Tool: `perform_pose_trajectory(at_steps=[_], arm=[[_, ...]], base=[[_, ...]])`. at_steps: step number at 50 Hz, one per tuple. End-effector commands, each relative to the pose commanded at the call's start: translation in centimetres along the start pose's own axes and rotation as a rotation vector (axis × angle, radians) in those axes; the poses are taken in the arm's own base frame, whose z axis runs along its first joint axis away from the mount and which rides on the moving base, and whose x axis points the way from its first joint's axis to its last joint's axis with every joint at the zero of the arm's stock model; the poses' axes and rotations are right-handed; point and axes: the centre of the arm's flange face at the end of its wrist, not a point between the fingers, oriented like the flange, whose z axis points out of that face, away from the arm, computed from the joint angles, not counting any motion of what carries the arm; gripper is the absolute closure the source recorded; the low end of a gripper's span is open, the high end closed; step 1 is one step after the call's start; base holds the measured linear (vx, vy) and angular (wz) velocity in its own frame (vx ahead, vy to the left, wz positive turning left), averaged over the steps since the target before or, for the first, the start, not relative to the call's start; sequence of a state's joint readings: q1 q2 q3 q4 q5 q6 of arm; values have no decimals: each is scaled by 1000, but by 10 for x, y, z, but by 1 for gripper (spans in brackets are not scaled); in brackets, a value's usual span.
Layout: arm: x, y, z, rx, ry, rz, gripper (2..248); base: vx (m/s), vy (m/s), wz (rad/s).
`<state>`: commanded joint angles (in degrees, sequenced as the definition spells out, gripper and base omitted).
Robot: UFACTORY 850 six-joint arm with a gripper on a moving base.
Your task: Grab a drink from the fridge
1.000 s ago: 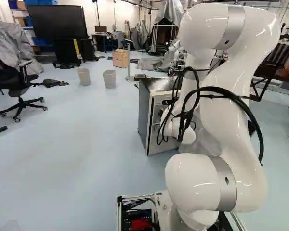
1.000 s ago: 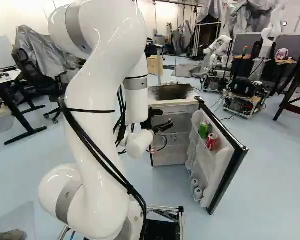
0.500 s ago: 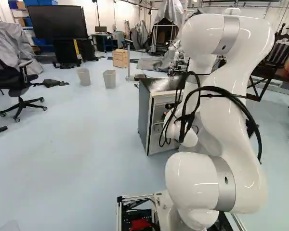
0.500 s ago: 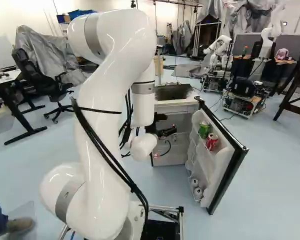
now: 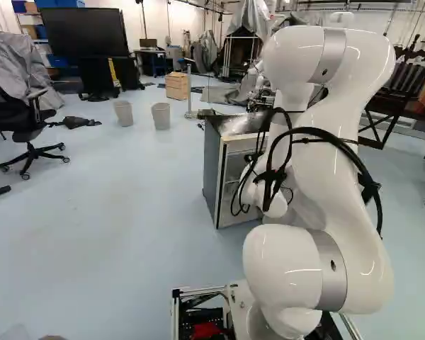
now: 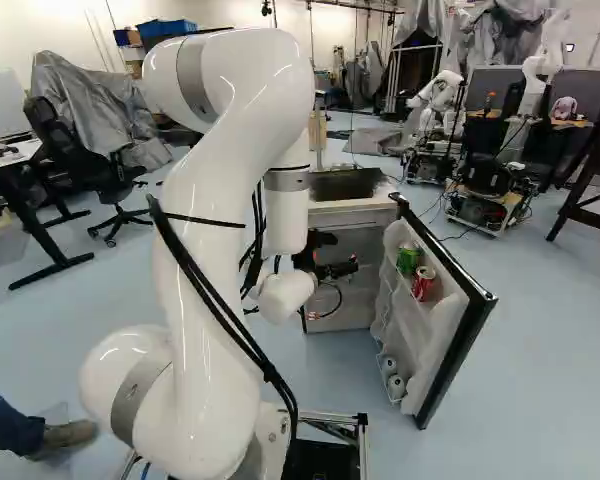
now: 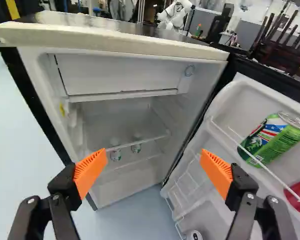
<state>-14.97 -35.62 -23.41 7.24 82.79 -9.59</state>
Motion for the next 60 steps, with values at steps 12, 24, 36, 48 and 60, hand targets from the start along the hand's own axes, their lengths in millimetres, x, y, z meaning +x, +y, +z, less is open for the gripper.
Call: perform_pose_trajectory(at_steps=[12,24,36,48,60], arm=[[-1,0,-8,-91,-17,3,3],[0,-1,-17,-181,-22,3,3],[1,-3,-21,-273,-25,4,3],[2,-2,-18,-378,-26,13,3],[3,3,-12,-498,-29,32,3]], base=[[0,0,0],[0,0,0],[0,0,0],[0,0,0],[0,0,0]])
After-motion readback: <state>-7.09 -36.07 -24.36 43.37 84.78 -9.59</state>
